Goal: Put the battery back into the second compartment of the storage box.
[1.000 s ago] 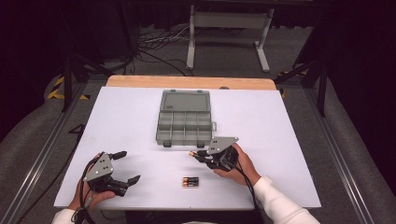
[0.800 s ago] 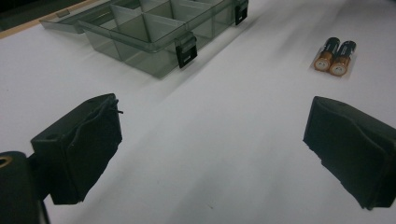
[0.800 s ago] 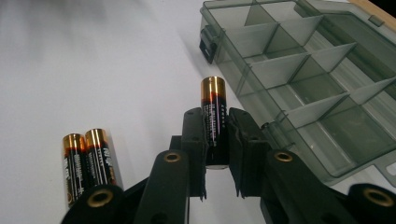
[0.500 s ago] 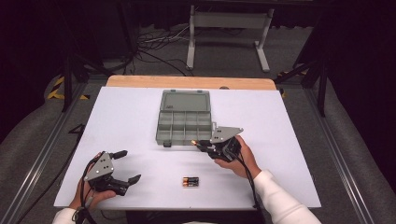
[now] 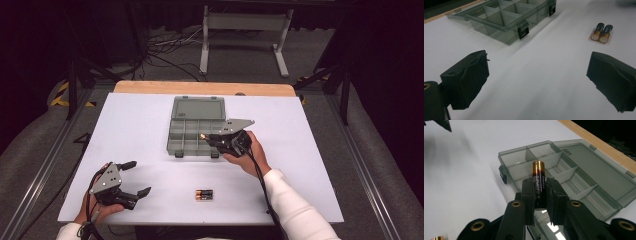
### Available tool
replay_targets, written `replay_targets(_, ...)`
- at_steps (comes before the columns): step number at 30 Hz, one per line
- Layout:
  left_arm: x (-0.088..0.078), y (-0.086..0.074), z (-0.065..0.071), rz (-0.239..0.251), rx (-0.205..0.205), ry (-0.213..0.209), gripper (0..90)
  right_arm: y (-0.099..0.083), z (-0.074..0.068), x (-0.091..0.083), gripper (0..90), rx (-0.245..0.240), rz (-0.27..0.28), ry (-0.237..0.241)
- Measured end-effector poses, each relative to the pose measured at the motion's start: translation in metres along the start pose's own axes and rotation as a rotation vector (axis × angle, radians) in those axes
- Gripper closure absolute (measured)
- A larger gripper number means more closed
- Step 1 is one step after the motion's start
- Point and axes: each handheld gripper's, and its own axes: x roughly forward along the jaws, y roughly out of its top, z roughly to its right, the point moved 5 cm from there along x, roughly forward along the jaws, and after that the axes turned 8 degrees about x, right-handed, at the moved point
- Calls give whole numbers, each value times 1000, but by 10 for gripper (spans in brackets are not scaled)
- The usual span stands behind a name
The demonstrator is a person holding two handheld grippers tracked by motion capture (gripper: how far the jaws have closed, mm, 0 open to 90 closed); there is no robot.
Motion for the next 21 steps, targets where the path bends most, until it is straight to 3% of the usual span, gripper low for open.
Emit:
replay_targets(9, -1, 0, 0, 10, 7, -2, 48, 16, 7, 20, 778, -5, -33, -25)
replay_targets(21, 2, -2, 1, -19, 14, -3, 40, 39, 11, 52, 778, 6, -69, -58)
